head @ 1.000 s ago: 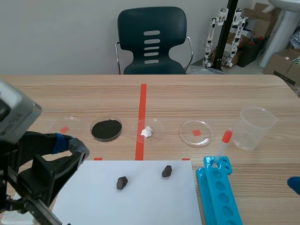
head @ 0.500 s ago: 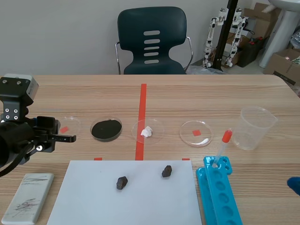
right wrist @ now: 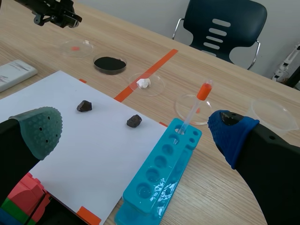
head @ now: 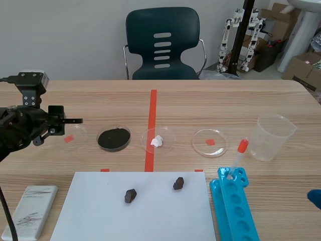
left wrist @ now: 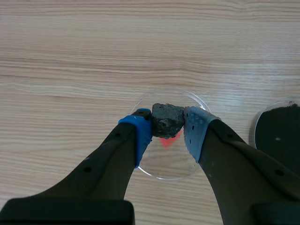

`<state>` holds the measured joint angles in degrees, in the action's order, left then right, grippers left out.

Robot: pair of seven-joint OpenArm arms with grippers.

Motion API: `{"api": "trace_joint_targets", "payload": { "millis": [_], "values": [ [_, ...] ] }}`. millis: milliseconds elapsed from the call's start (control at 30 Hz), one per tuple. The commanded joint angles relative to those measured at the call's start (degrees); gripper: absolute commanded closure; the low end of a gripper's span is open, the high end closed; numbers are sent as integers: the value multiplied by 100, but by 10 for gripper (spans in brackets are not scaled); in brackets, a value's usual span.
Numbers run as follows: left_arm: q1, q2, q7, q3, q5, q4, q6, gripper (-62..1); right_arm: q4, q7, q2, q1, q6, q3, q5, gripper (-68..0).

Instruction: Put the mineral in the empty petri dish

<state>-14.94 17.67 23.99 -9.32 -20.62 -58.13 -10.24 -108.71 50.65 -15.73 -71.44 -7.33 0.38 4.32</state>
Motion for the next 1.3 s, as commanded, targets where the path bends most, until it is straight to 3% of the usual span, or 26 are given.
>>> {"api": "trace_joint_targets", "payload": {
  "millis": [0, 267, 633, 1267],
  "values": [
    [-186, 13, -98, -164, 2, 11, 55, -141, -118, 85, 2, 4, 0, 31, -44, -679],
    [-739, 11, -258, -706, -129, 857, 55, -165, -118, 85, 2, 4, 0, 31, -44, -679],
    [-1084, 13, -295, -804, -153, 1759, 52, -165, -118, 87, 2, 4, 0, 31, -44, -679],
    [-1191, -177, -579, -815, -146, 2256, 74, -165, -118, 85, 2, 4, 0, 31, -44, -679]
  ]
}}
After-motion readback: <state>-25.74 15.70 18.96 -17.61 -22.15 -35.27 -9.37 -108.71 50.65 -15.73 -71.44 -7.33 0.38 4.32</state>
